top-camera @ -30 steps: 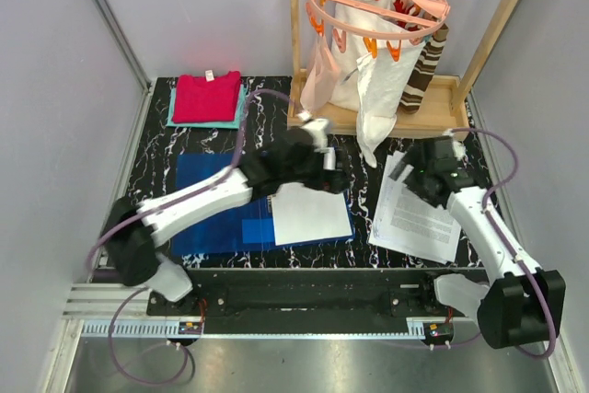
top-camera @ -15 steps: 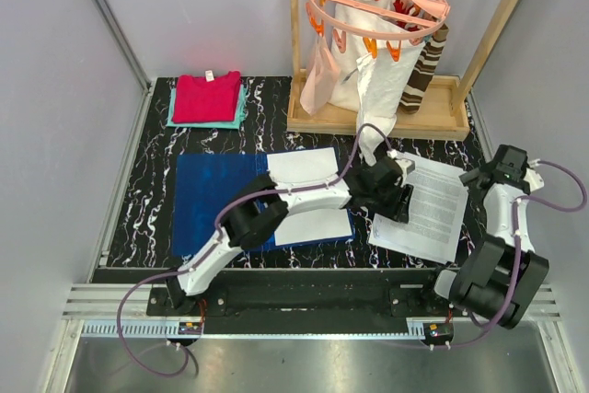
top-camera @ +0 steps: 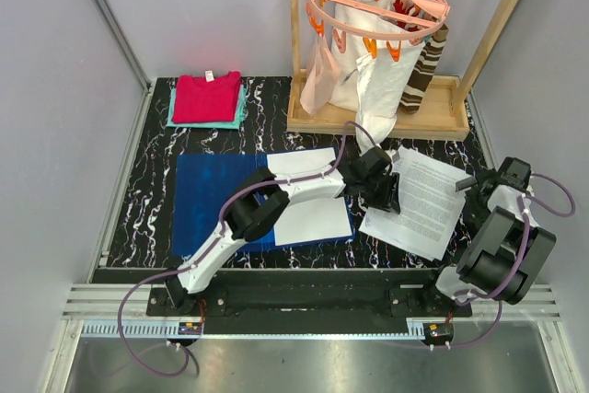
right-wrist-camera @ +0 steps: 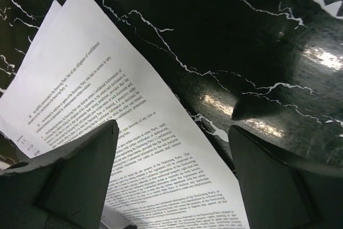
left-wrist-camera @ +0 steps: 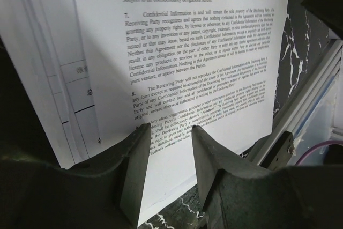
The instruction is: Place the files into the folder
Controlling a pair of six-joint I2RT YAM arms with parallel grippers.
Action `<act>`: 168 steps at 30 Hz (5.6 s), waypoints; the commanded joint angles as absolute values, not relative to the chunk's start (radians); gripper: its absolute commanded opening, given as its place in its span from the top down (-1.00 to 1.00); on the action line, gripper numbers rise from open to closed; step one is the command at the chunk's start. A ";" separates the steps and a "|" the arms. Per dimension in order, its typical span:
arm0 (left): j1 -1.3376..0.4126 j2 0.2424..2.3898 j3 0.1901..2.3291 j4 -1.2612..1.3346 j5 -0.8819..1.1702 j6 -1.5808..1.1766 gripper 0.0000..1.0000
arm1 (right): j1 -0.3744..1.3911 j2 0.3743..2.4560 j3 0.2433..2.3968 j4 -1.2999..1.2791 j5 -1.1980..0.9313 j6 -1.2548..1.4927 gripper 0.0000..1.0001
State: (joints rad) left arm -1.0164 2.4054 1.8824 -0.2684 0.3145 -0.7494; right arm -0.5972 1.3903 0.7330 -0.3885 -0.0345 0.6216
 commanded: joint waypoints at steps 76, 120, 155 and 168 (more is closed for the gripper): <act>-0.957 2.457 1.884 -0.305 0.469 -0.715 0.21 | -0.580 1.088 0.620 -0.413 -0.497 0.514 0.19; -0.928 1.689 1.622 -0.350 0.407 -0.586 -0.64 | -0.171 0.920 1.024 -0.593 -0.202 0.399 1.00; -0.735 0.934 0.897 -0.428 -0.069 -0.620 -0.86 | 0.281 1.514 0.747 0.129 -0.827 0.531 1.00; -0.735 0.923 0.870 -0.422 -0.049 -0.624 -0.86 | 0.281 1.644 0.801 0.215 -0.794 0.614 1.00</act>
State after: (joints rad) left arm -0.7380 0.9375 0.8734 -0.4755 -0.0708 -0.6292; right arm 0.2760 1.6032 0.7586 0.1177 -0.7860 0.5808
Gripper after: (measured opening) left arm 0.926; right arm 0.007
